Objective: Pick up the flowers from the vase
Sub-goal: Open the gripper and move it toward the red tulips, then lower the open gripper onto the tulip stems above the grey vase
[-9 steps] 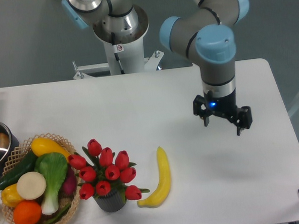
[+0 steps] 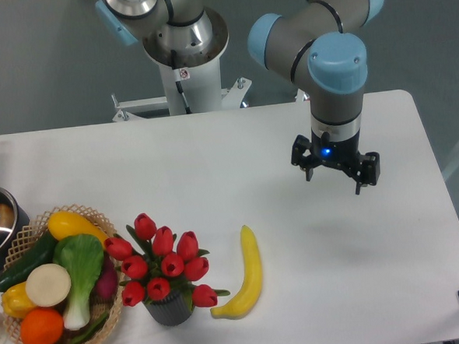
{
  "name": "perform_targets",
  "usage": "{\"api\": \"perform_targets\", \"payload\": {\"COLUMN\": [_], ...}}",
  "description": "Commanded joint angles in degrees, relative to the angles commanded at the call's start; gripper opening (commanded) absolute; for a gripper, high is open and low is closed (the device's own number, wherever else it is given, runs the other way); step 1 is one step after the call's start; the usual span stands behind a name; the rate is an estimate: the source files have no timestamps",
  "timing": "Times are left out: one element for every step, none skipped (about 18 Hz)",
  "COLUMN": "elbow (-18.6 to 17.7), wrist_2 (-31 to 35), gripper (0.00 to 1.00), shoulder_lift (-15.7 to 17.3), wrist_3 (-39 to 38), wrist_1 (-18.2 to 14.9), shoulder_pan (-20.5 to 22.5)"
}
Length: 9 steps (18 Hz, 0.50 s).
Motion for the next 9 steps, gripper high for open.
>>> {"api": "perform_targets", "payload": {"elbow": [-3.0,-5.2,-6.5,-7.1,-7.9,-8.1,-8.3,-8.4,-8.6], "wrist_2": [-0.5,-1.2,-3.0,-6.7,-11.7,-18.2,-22.8,-27.1,-30.6], "gripper": [1.00,1.00,1.00,1.00,1.00,1.00,1.00,1.00,1.00], "shoulder_lift": [2.1,3.7,4.7,6.3,7.5,7.3,7.2,7.1,7.0], "wrist_3": [-1.0,-0.4,1.2,4.9,7.3,7.6,6.8,4.6,1.0], "wrist_1": [1.8,2.6,2.7,2.6,2.3,2.3,2.1,1.8,2.0], "shoulder_pan": [0.0,0.5,0.8,1.8,3.0,4.0,4.0,3.4,3.0]}}
